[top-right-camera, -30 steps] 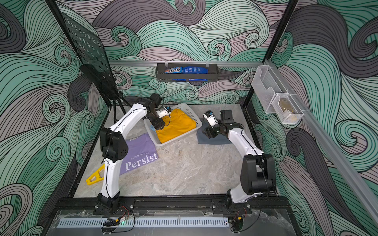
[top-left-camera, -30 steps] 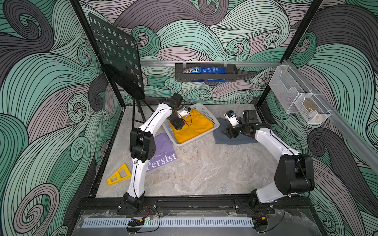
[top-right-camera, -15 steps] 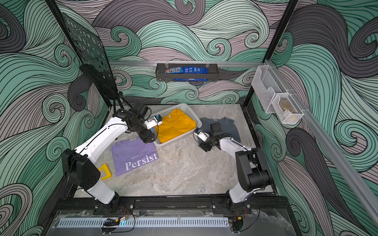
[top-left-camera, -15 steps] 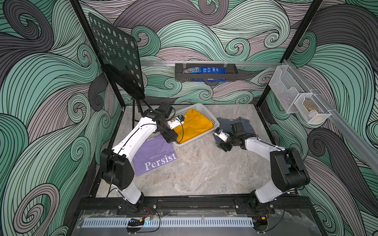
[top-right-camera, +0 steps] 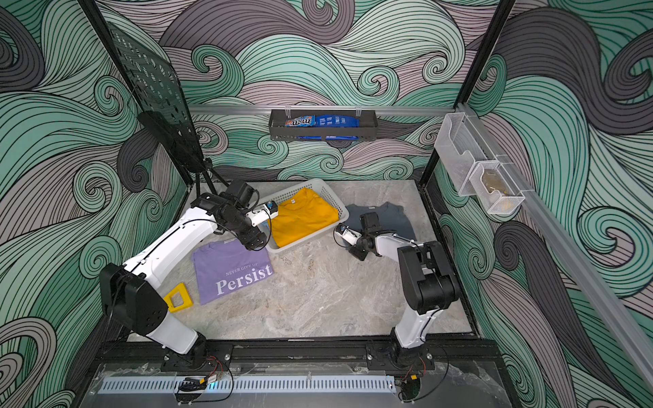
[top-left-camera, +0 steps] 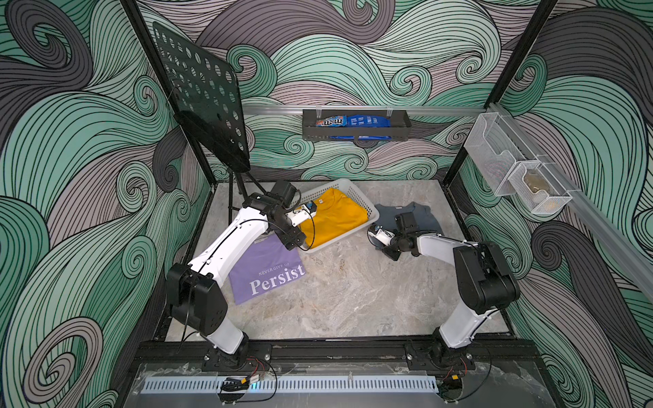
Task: Put the folded t-shirts into the basket
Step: Move the T-shirt to the center of the board.
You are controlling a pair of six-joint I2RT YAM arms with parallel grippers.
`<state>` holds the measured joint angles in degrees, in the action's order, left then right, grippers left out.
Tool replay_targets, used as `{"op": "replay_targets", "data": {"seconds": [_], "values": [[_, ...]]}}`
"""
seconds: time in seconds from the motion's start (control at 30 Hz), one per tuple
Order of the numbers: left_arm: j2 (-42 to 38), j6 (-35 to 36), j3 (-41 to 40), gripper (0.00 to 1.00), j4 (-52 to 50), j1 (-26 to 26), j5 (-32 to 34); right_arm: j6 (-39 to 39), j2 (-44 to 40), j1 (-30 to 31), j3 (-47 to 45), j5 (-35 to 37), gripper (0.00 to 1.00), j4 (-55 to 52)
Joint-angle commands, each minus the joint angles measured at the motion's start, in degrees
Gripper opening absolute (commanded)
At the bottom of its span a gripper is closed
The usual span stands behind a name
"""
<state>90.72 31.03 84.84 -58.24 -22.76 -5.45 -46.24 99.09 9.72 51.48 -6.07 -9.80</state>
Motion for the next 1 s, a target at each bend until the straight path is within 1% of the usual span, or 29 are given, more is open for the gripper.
{"op": "replay_targets", "data": {"seconds": [0.0,0.1,0.2,0.23,0.33,0.37,0.47,0.57,0.63,0.7,0.73,0.8,0.83,0.9,0.97], "values": [[-2.33,0.37,-0.92,0.83,0.67,0.11,0.9,-1.41,-4.85,-3.21,-3.76,1.73,0.1,-4.17],[-3.45,0.85,-2.29,0.83,0.98,0.18,1.74,-4.84,-11.01,-4.26,-8.57,1.16,0.03,-8.25],[-4.75,0.75,-3.68,0.83,1.67,0.32,2.95,-9.28,-17.48,-2.95,-12.48,-1.96,0.02,-14.36],[-5.1,0.61,-3.94,0.83,1.71,0.48,2.99,-10.25,-19.29,-1.61,-13.33,-2.91,0.02,-16.48],[-5.8,0.23,-4.0,0.83,0.81,0.72,2.99,-9.48,-22.49,6.43,-14.79,-4.11,0.02,-20.39],[-6.0,0.18,-3.9,0.83,0.43,0.83,2.95,-8.54,-22.84,10.64,-14.94,-3.94,0.02,-20.99],[-6.5,-0.2,-3.73,0.83,-0.15,0.98,2.99,-3.38,-21.98,22.94,-13.85,-4.11,0.01,-22.99],[-6.58,-0.55,-3.33,0.84,-1.08,1.1,2.59,0.53,-20.27,33.76,-11.86,-4.62,0.02,-24.84],[-6.48,-0.93,-3.0,0.84,-1.76,1.06,1.49,2.09,-19.34,38.38,-10.59,-5.68,0.03,-25.0],[-6.34,-1.12,-3.01,0.84,-2.48,1.01,-0.25,2.65,-18.51,39.31,-8.96,-7.32,0.08,-25.36],[-6.34,-1.21,-3.03,0.84,-2.58,1.04,-1.04,2.72,-18.2,39.03,-8.32,-7.65,0.12,-25.51],[-6.34,-0.83,-3.36,0.84,-3.0,0.97,-3.51,2.73,-18.03,38.07,-7.55,-7.94,0.25,-25.49],[-6.49,-0.03,-3.88,0.84,-3.1,1.02,-5.15,2.78,-18.13,37.35,-7.23,-8.79,0.35,-25.63],[-6.82,1.38,-5.53,0.86,-2.62,0.76,-9.63,2.75,-18.62,35.25,-6.31,-11.79,0.48,-26.87],[-7.36,1.21,-7.6,0.88,-0.72,0.41,-13.38,2.22,-19.2,32.18,-4.74,-15.31,0.59,-29.27]]}}
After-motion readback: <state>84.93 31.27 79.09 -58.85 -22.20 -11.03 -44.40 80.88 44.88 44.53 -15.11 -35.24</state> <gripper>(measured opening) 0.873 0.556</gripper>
